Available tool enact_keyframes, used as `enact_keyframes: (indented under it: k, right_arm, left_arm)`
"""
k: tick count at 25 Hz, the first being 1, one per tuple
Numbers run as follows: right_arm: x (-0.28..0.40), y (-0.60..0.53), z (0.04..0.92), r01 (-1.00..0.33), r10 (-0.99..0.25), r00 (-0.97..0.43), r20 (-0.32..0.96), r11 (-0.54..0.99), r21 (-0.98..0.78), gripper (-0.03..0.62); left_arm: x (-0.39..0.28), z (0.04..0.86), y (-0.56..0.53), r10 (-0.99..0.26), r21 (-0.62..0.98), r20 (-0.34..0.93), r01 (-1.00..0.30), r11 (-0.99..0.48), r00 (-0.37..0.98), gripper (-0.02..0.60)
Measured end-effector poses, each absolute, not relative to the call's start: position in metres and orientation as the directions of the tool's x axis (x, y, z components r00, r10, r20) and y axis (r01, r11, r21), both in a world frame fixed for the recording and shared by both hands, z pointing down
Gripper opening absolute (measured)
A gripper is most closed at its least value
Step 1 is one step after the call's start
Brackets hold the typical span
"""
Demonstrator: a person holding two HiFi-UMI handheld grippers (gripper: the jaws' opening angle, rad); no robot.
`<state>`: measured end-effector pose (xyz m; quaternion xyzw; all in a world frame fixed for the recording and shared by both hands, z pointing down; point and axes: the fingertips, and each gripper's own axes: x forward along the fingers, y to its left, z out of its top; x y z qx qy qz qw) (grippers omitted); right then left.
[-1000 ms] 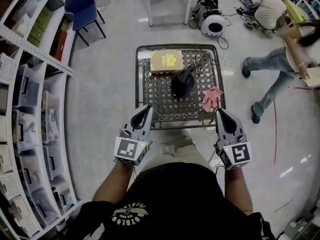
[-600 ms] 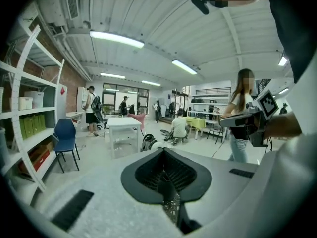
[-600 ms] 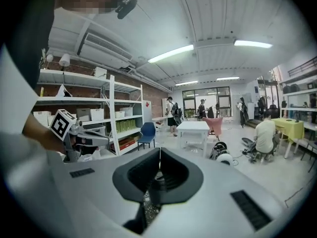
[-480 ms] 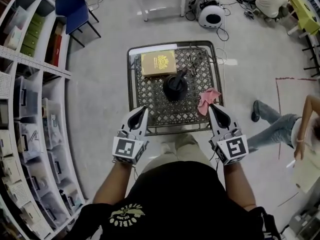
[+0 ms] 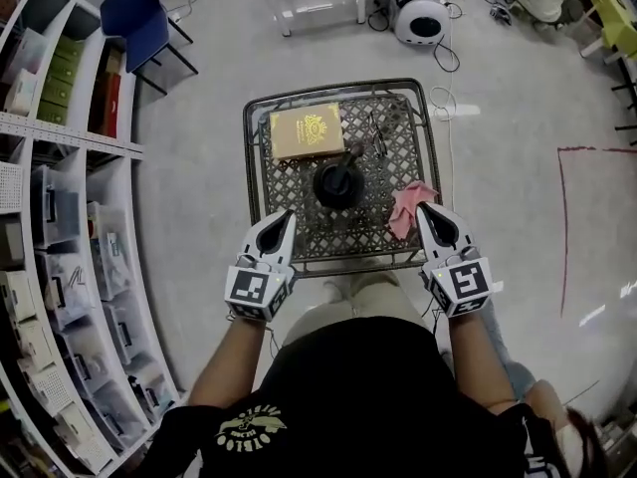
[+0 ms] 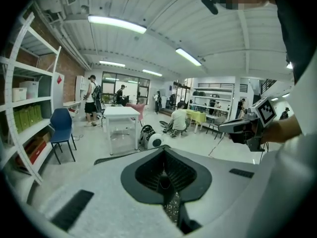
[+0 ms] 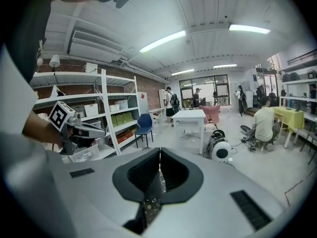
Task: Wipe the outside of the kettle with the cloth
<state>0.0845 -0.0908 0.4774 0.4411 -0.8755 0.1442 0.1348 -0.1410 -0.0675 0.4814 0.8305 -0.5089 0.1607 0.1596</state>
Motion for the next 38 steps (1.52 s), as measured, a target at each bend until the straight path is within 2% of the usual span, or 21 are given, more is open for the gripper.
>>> enact_keyframes:
  k: [14,23,28,29,31,33,38]
  right_arm:
    - [0.119,-0.134,0.574,-0.790,-0.643,-0.567,0.514,0.602,-0.117,0.012]
    - [0.124,-0.126,0.654,-0.811,-0.570,-0.514,0.641,0.567,-0.145,0.012]
    - [0.125,-0.118,0.719,-0.843,-0.489,-0.460,0.741,0.502,-0.193,0.014]
    - [0.126,-0.117,0.729,-0.852,-0.478,-0.449,0.754,0.482,-0.202,0.020]
    - [0.127,-0.115,0.745,-0.867,-0.458,-0.438,0.773,0.443,-0.229,0.105]
    - [0.126,-0.114,0.757,-0.876,-0.442,-0.432,0.786,0.413,-0.249,0.161]
    - [0.132,-0.112,0.791,-0.906,-0.415,-0.374,0.830,0.355,-0.231,0.222]
  left_arm:
    - [-0.116,0.506,-0.105,-0.795,0.076,0.476,-0.918,-0.389,0.376,0.006]
    - [-0.090,0.538,-0.138,-0.755,0.073,0.466,-0.871,-0.487,0.461,0.006]
    - [-0.079,0.570,-0.155,-0.714,0.134,0.471,-0.842,-0.522,0.518,0.006]
    - [-0.077,0.575,-0.156,-0.706,0.137,0.474,-0.836,-0.531,0.526,0.006]
    - [-0.074,0.582,-0.159,-0.693,0.133,0.478,-0.824,-0.550,0.540,0.006]
    - [-0.072,0.589,-0.163,-0.683,0.136,0.479,-0.815,-0.563,0.552,0.006]
    - [-0.068,0.601,-0.171,-0.649,0.128,0.489,-0.784,-0.607,0.583,0.006]
